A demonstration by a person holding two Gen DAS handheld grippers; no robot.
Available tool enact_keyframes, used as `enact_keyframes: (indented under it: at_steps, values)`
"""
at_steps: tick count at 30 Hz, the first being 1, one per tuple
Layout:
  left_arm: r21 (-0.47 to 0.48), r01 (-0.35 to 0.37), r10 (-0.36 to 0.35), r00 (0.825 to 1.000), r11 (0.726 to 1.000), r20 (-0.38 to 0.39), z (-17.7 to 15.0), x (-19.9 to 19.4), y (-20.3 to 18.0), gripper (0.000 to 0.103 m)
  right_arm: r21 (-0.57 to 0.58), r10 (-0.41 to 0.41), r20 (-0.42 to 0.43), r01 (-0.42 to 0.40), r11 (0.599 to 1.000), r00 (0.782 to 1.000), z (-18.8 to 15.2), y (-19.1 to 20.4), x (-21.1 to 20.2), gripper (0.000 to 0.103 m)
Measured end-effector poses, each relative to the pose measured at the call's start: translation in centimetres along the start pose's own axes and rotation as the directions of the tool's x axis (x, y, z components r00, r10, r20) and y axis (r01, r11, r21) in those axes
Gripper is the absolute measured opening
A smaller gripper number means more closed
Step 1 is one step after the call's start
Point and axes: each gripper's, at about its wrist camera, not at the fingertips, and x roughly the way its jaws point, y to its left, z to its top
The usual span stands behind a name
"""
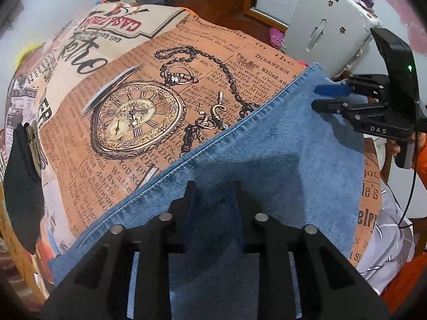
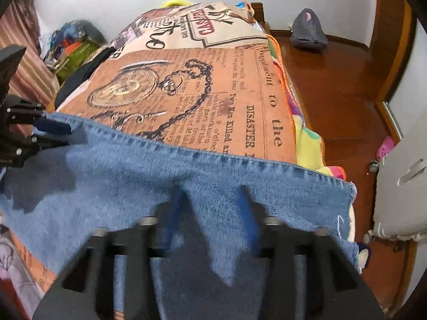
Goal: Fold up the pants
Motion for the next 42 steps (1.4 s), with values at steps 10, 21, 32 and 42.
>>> enact_keyframes:
  at_steps: [10, 21, 32, 42]
  values:
    - [-0.096, 0.022, -0.019, 0.999, 0.995, 0.033, 0.4, -1.3, -0.8, 0.021, 0.078, 0.020, 0.013, -0.021, 0.997, 1.000, -3.9, 1.2, -1.3, 0.012]
    - [-0.066, 0.029, -0.027, 0.999, 0.997, 0.026, 1.0, 0.7, -5.1, 0.023, 0.261, -0.138, 0.087, 0.112, 0.959, 0.987, -6.9, -4.9, -6.8, 0.040]
    - [-0.080, 0.014, -0.011, 0.999, 0.997, 0.038, 0.5, 1.2, -5.3, 0.024, 0.344, -0.213, 0.036, 0.188, 0.920, 0.976, -6.0, -11.1, -3.7, 0.041]
    - [-0.097, 0.020, -0.015, 0.999, 0.995, 0.044, 0.7, 1.6, -5.0, 0.027, 0.349, -0.067, 0.011, 0.059, 0.935, 0.998, -6.2, -11.7, -2.4, 0.041]
